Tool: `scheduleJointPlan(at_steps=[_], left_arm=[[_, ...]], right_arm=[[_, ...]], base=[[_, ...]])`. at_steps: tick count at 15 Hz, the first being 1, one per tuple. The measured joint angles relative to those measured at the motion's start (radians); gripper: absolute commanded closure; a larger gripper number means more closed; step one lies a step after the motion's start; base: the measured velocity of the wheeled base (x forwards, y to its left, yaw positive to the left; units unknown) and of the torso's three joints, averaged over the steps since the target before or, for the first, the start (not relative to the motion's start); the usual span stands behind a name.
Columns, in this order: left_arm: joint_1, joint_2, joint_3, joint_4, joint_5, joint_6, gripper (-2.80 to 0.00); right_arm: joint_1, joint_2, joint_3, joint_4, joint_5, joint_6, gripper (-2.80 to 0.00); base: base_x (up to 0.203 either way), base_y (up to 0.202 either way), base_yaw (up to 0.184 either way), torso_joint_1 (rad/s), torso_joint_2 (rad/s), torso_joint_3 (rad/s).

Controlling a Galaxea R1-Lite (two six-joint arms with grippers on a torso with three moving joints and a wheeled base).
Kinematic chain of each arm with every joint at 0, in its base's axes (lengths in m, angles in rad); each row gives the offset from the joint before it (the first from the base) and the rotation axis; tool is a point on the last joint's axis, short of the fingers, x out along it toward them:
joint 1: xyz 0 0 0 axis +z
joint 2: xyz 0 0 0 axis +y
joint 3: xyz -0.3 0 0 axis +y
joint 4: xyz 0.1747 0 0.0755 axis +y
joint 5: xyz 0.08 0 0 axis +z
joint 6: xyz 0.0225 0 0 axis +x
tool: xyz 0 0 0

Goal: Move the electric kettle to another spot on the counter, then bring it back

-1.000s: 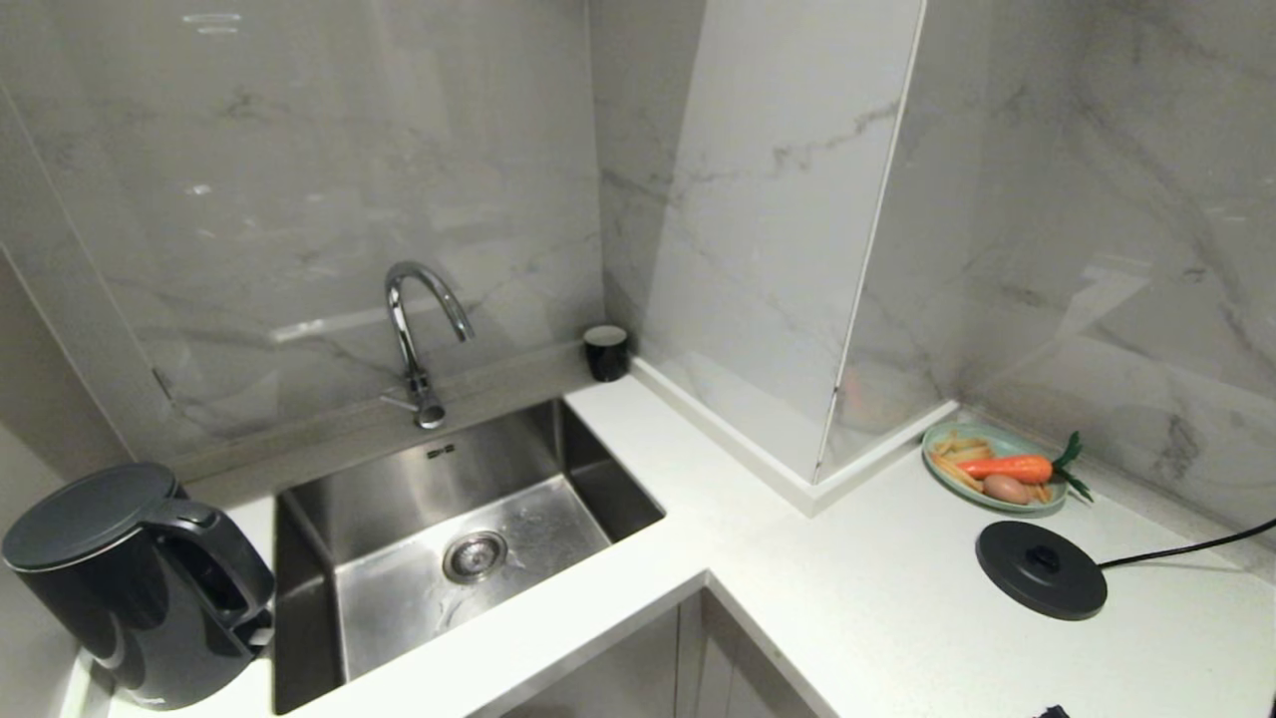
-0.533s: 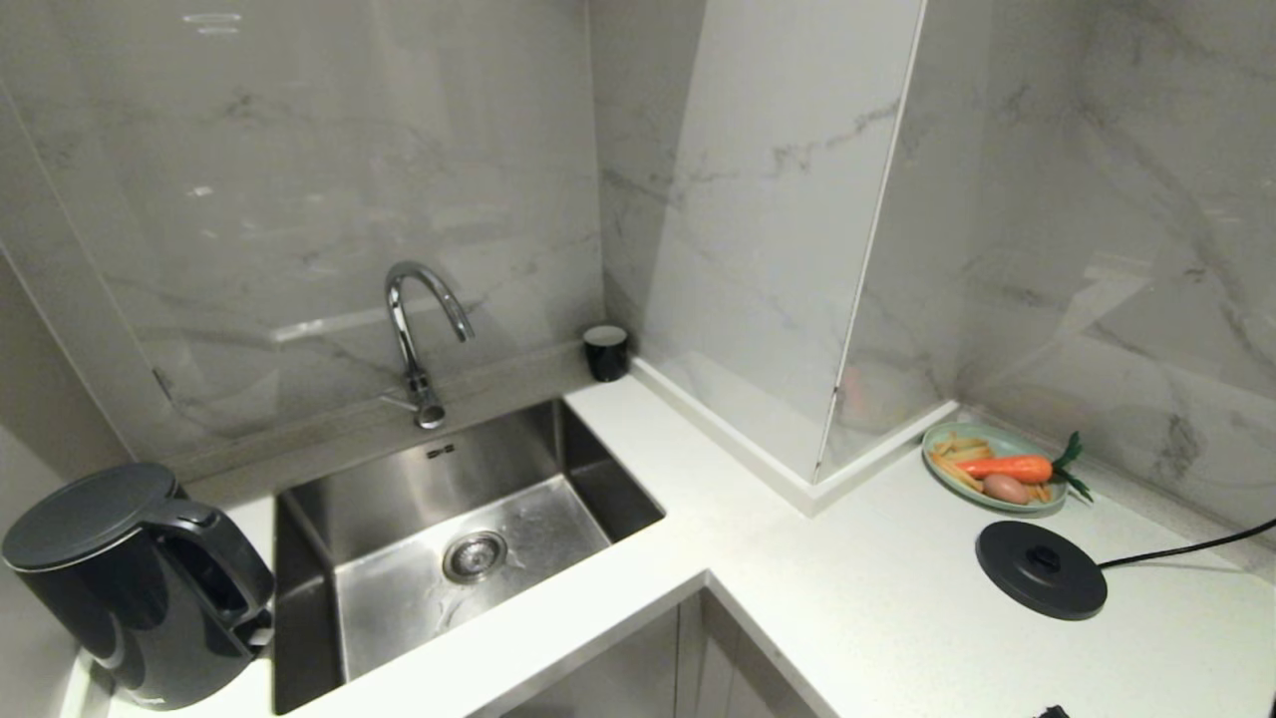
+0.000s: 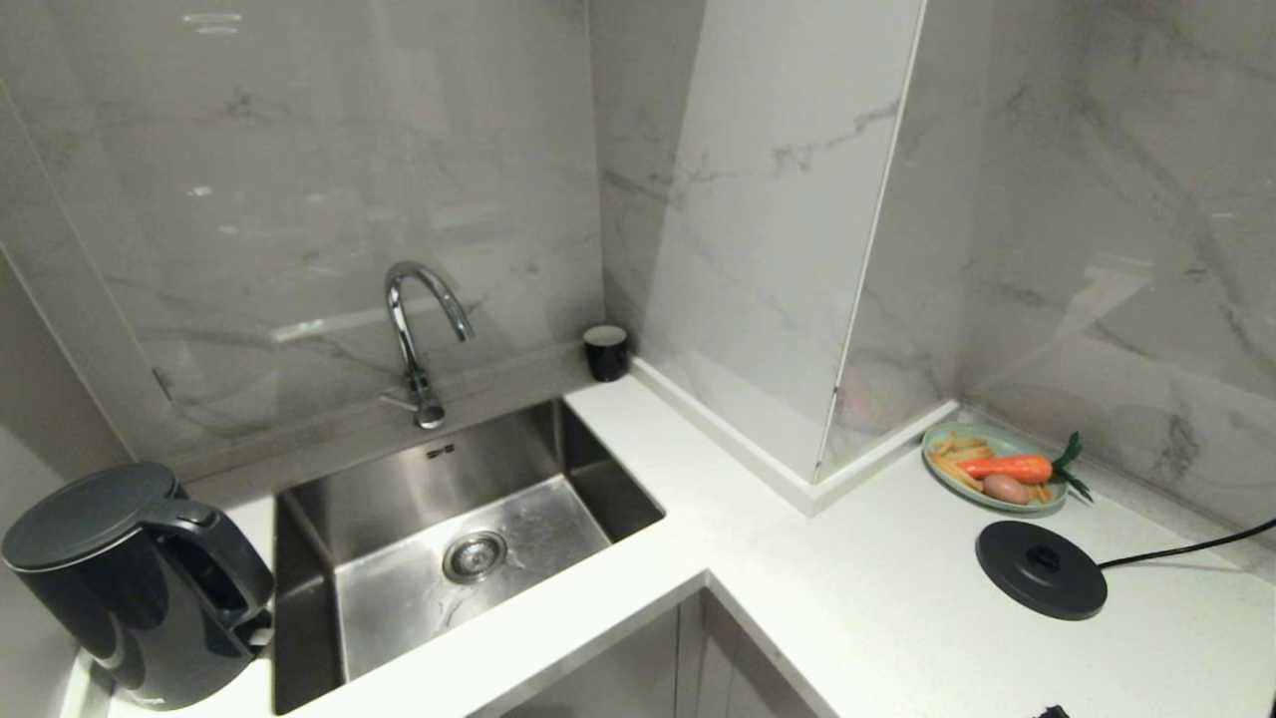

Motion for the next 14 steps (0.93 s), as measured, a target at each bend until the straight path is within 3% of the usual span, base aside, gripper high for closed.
scheduleJointPlan(at_steps=[8,14], left_arm=[[0.0,0.0,0.0,0.0,-0.002,0.001,0.0],[0.0,0.0,0.0,0.0,-0.008,0.01,0.0]], right_arm=[[0.0,0.0,0.0,0.0,0.0,0.0,0.0],[0.0,0.0,0.0,0.0,0.0,0.0,0.0]], base=[[-0.002,0.001,0.007,0.001,0.0,0.0],[-0.003,-0.005,0.156,0.003,0.0,0.004]])
